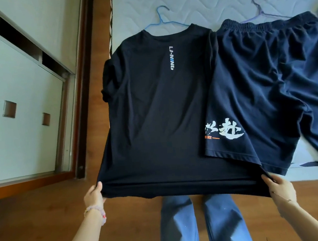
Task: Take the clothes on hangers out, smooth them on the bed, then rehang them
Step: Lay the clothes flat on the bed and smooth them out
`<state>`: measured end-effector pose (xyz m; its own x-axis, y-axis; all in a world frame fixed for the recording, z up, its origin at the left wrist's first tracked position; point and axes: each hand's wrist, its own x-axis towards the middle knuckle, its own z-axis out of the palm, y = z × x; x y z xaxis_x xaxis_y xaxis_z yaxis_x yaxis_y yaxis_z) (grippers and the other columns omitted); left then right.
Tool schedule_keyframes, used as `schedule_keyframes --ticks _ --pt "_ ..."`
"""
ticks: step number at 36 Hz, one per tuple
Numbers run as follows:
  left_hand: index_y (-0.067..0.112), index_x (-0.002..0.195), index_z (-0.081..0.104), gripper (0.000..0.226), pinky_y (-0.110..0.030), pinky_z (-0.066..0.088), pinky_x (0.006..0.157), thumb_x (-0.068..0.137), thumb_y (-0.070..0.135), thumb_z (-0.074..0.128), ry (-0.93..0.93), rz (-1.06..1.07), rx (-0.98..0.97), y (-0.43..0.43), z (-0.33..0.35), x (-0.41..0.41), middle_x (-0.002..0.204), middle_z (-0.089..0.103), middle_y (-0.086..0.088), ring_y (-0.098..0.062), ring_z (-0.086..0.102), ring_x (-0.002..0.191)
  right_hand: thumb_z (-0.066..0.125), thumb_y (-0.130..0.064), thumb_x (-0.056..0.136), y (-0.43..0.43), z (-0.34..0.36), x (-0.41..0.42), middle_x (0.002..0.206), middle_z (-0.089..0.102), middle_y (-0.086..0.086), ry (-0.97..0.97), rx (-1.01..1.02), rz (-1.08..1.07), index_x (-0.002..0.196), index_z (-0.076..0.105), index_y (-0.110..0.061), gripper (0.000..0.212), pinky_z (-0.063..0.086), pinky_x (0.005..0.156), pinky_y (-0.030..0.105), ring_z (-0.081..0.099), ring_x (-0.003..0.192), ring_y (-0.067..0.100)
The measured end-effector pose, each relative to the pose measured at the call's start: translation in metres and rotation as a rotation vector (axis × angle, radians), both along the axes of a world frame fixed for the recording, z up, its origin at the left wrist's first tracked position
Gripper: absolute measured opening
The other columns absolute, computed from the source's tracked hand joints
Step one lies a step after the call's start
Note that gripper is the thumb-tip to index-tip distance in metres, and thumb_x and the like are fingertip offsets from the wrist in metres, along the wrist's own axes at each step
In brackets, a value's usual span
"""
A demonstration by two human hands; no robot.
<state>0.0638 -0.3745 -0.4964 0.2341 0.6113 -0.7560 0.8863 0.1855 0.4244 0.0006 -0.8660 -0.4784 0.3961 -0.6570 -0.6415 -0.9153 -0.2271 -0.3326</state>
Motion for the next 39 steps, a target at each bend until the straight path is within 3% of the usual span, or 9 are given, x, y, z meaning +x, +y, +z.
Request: schedule_keyframes --ticks 4,8,12,17,23,26,30,34,39 --pt "0.001 0.124 0.052 0.034 -0.042 0.046 0.095 0.093 0.016 0.054 0.096 -0.095 -0.008 -0.009 -0.006 0.001 0.13 0.053 -0.021 -0.039 0.053 0.114 0.061 -0.019 0.095 -0.003 -0.004 0.002 0.086 0.07 0.022 0.065 0.062 0.079 0.086 0.07 -0.007 0.018 0.037 0.07 0.037 0.063 0.087 0.037" --pt "-0.002 0.105 0.057 0.023 -0.037 0.045 0.072 0.091 0.017 0.057 0.206 -0.483 0.164 -0.011 -0.001 0.01 0.103 0.062 -0.022 -0.034 0.054 0.082 0.062 -0.021 0.094 -0.002 -0.002 0.007 0.083 0.071 0.019 0.115 0.023 0.19 0.082 0.068 -0.012 0.016 0.044 0.072 0.039 0.063 0.084 0.037" --pt "0.004 0.108 0.056 0.022 -0.033 0.04 0.073 0.087 0.012 0.057 0.231 -0.696 0.175 -0.012 0.008 0.038 0.099 0.06 -0.013 -0.029 0.052 0.085 0.061 -0.019 0.09 0.003 0.007 0.018 0.067 0.063 0.015 0.214 -0.079 0.272 0.066 0.053 -0.014 0.025 0.04 0.06 0.034 0.058 0.065 0.032" --pt "0.009 0.119 0.055 0.031 -0.032 0.04 0.088 0.089 0.016 0.056 0.074 -0.705 0.117 -0.017 0.018 0.098 0.121 0.059 -0.01 -0.03 0.054 0.111 0.061 -0.015 0.088 0.034 0.031 0.057 0.095 0.057 0.01 0.053 -0.235 0.35 0.09 0.058 -0.012 0.004 0.046 0.08 0.04 0.057 0.101 0.037" --pt "0.013 0.12 0.055 0.031 -0.035 0.039 0.097 0.091 0.024 0.055 -0.145 -0.616 0.047 -0.031 0.021 0.19 0.115 0.057 -0.005 -0.027 0.051 0.114 0.065 -0.011 0.09 0.097 0.036 0.146 0.116 0.065 0.005 -0.242 -0.105 0.631 0.114 0.065 -0.009 0.024 0.046 0.09 0.037 0.059 0.11 0.025" --pt "0.016 0.112 0.058 0.026 -0.032 0.04 0.084 0.094 0.032 0.048 -0.182 -0.528 -0.034 -0.036 0.012 0.233 0.105 0.052 -0.004 -0.025 0.048 0.1 0.059 -0.015 0.094 0.125 0.033 0.196 0.126 0.059 0.0 -0.292 -0.093 0.8 0.128 0.06 -0.014 0.033 0.044 0.097 0.032 0.052 0.119 0.021" --pt "0.019 0.138 0.04 0.079 -0.029 0.035 0.057 0.077 0.067 0.05 -0.063 -0.397 -0.195 -0.025 -0.014 0.283 0.143 0.041 -0.002 -0.02 0.045 0.066 0.053 -0.019 0.098 0.141 0.014 0.243 0.137 0.053 -0.004 -0.244 -0.132 0.883 0.136 0.053 -0.019 0.039 0.046 0.096 0.032 0.045 0.129 0.017" --pt "0.024 0.146 0.029 0.101 -0.038 0.036 0.104 0.062 0.075 0.054 -0.072 -0.212 -0.423 -0.009 -0.041 0.314 0.152 0.032 0.003 -0.022 0.045 0.128 0.051 -0.02 0.099 0.145 -0.001 0.259 0.141 0.05 -0.007 -0.191 -0.16 0.937 0.14 0.05 -0.02 0.041 0.048 0.096 0.033 0.043 0.13 0.016" --pt "0.014 0.13 0.049 0.057 -0.045 0.034 0.111 0.087 0.052 0.052 -0.244 -0.034 -0.689 -0.015 -0.044 0.336 0.134 0.052 -0.007 -0.026 0.049 0.125 0.055 -0.018 0.097 0.143 -0.011 0.26 0.134 0.055 -0.006 -0.236 -0.194 0.899 0.133 0.057 -0.02 0.037 0.049 0.092 0.033 0.048 0.125 0.016"
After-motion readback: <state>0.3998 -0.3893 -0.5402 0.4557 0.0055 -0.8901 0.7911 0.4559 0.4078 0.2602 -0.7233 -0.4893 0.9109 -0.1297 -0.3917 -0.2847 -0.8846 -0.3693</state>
